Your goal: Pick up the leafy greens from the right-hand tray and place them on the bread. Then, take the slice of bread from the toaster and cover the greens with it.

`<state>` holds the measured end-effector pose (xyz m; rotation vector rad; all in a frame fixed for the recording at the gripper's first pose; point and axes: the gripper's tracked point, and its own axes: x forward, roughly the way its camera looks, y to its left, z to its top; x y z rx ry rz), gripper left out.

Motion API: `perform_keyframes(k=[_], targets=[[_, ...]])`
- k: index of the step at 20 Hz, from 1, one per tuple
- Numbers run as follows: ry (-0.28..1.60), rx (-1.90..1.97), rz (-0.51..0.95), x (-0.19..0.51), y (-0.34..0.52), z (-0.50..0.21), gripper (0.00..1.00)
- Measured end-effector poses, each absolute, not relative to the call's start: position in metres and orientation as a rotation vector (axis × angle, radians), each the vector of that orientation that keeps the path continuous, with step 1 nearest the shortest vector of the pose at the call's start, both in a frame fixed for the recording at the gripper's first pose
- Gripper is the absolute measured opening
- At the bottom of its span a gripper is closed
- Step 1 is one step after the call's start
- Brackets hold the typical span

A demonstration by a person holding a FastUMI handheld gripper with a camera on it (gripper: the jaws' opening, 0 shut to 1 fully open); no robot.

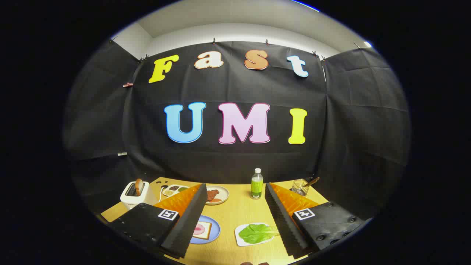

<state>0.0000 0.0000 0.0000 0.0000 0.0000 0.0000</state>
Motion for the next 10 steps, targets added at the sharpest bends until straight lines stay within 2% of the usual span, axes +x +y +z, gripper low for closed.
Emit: perform_keyframes(k=[10], targets=[[0.012, 0.009, 0.112, 0.007, 0.018, -0.006, 0.98]])
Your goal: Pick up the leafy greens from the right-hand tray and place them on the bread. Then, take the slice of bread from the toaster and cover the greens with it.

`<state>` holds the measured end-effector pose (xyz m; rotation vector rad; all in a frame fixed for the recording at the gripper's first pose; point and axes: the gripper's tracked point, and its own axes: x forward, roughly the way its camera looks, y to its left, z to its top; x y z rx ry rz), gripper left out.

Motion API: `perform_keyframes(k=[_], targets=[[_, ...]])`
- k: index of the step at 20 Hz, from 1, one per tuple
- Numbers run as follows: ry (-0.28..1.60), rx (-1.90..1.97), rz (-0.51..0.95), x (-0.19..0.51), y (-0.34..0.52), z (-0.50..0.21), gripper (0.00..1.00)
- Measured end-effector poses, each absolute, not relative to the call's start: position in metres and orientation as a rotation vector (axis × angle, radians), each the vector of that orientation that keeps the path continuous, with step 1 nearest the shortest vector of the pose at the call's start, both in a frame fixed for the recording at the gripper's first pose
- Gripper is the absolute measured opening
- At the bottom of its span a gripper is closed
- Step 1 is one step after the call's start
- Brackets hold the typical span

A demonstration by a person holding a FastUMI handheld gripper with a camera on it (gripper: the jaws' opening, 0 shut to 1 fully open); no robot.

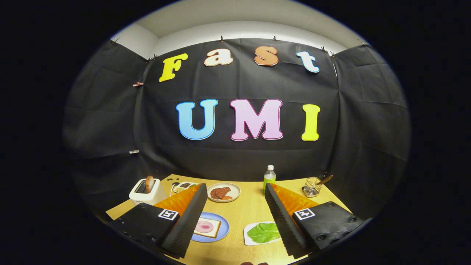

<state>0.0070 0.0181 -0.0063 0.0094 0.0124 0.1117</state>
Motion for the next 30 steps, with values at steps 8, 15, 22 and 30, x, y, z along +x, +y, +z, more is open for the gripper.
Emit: perform_keyframes(k=[8, 15, 22, 30], targets=[[0.072, 0.019, 0.204, 0.011, 0.046, -0.023, 0.98], [0.102, 0.016, 0.226, 0.026, 0.048, -0.038, 0.98], [0.206, -0.012, 0.187, 0.06, 0.015, -0.083, 0.98], [0.444, -0.053, 0.225, 0.089, -0.03, -0.179, 0.98]])
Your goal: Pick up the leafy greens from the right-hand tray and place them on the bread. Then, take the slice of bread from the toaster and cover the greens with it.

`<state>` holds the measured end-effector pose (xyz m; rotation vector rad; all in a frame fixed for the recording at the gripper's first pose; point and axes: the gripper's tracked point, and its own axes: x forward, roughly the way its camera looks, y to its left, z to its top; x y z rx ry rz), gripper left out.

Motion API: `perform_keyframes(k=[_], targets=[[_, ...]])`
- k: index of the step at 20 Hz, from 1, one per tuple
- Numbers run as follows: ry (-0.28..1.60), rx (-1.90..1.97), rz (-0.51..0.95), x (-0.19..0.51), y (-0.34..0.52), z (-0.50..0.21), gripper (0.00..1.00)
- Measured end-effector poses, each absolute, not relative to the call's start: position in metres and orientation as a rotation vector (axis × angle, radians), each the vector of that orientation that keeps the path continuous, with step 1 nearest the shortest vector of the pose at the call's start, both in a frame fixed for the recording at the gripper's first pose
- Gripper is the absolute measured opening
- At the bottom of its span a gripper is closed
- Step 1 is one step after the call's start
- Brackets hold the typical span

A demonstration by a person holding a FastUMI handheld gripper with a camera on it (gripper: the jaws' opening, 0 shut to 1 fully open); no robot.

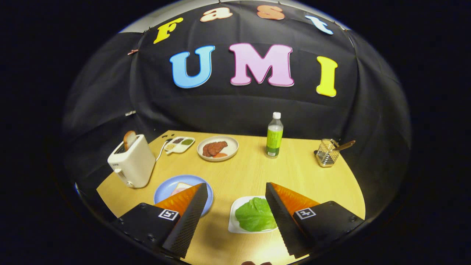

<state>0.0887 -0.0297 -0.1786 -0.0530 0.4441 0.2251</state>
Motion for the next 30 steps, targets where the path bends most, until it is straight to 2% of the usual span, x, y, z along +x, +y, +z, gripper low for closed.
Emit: perform_keyframes(k=[9, 18, 23, 27, 29, 30], targets=[[0.63, -0.183, 0.312, 0.111, -0.079, -0.272, 0.99], [0.783, -0.279, 0.379, 0.121, -0.084, -0.343, 0.99], [0.838, -0.209, 0.372, 0.122, -0.081, -0.352, 0.99], [0.85, -0.235, 0.39, 0.118, -0.077, -0.35, 0.89], [0.849, -0.235, 0.393, 0.119, -0.078, -0.351, 0.73], [0.847, -0.236, 0.393, 0.119, -0.077, -0.351, 0.59]])
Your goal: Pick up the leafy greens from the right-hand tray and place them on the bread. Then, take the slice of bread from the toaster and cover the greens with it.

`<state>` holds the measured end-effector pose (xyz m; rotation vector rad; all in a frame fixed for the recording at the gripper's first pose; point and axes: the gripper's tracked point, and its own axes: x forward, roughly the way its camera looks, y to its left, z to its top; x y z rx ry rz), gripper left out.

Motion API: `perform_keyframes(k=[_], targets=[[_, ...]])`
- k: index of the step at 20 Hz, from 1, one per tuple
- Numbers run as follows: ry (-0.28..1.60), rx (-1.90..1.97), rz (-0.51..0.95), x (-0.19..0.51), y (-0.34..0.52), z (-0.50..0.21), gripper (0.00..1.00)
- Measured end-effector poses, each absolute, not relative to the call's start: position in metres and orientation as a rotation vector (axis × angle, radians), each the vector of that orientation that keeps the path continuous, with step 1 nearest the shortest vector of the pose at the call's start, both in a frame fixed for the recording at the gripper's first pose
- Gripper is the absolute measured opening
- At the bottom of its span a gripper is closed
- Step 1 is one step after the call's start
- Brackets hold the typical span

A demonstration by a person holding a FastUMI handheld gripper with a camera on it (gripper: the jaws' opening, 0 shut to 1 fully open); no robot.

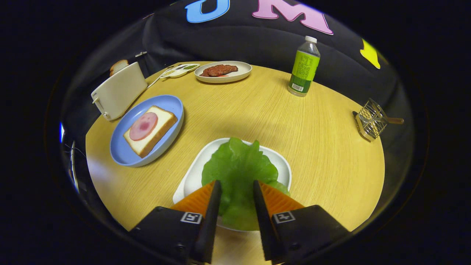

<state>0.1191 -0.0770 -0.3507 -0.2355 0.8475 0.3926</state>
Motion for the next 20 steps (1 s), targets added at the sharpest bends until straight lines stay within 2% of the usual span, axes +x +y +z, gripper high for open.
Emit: perform_keyframes(k=[2, 5, 7, 11, 20], targets=[[0.85, -0.242, 0.391, 0.118, -0.076, -0.351, 0.33], [0.864, -0.234, 0.391, 0.119, -0.076, -0.351, 0.3], [0.87, -0.209, 0.373, 0.121, -0.076, -0.35, 0.13], [0.896, -0.178, 0.371, 0.116, -0.074, -0.346, 0.06], [0.812, -0.192, 0.289, 0.109, -0.065, -0.277, 0.05]])
